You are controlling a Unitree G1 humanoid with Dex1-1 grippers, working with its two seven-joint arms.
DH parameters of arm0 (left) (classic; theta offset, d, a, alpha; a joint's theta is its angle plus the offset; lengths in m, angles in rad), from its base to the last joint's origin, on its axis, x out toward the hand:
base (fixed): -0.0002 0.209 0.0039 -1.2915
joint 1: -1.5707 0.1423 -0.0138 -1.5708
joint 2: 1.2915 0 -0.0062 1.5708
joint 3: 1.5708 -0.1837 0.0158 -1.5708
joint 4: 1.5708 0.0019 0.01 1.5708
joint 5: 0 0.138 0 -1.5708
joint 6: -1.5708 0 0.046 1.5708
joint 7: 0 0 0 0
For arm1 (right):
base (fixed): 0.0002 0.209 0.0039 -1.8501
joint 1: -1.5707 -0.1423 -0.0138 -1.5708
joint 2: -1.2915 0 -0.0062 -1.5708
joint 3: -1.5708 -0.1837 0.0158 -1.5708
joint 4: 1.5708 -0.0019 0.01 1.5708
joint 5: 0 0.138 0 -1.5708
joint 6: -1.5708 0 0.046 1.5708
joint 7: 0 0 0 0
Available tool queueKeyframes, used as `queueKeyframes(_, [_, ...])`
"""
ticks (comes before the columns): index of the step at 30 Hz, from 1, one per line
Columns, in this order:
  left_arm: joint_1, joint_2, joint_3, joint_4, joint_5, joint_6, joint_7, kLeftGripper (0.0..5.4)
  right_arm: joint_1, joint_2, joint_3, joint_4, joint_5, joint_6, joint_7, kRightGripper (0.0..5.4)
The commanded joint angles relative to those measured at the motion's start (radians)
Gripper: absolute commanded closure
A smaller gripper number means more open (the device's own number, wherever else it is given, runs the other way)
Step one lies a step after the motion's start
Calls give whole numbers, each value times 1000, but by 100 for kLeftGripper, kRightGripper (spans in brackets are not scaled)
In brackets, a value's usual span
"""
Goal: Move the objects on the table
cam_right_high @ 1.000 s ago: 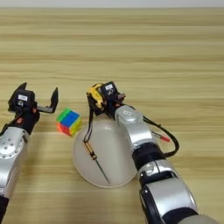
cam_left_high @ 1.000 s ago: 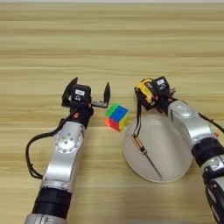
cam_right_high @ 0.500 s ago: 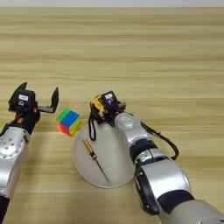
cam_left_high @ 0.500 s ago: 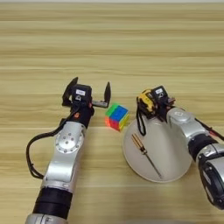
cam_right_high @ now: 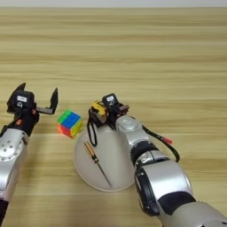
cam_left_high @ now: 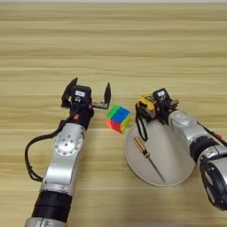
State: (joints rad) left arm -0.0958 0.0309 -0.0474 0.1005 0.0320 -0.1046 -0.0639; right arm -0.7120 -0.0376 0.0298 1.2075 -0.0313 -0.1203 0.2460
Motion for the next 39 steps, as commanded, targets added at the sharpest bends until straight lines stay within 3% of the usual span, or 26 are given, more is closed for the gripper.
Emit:
queueKeyframes(1, [4,8,3,-7,-1,0,-5,0,-25,9,-16,-12,6,-14,1,3])
queueKeyframes(9, [0,11,10,3,-2,-3,-6,0,-22,9,-41,-64,23,-36,24,3])
queueKeyframes(17, [-8,9,11,13,0,-3,-6,0,30,-11,-63,-228,66,-30,93,3])
queueKeyframes(30, [-33,31,33,71,-8,-16,-20,0,346,-84,7,-737,119,140,300,3])
queueKeyframes(39, [-37,47,49,93,-14,-27,-34,0,454,-165,44,-921,165,261,432,3])
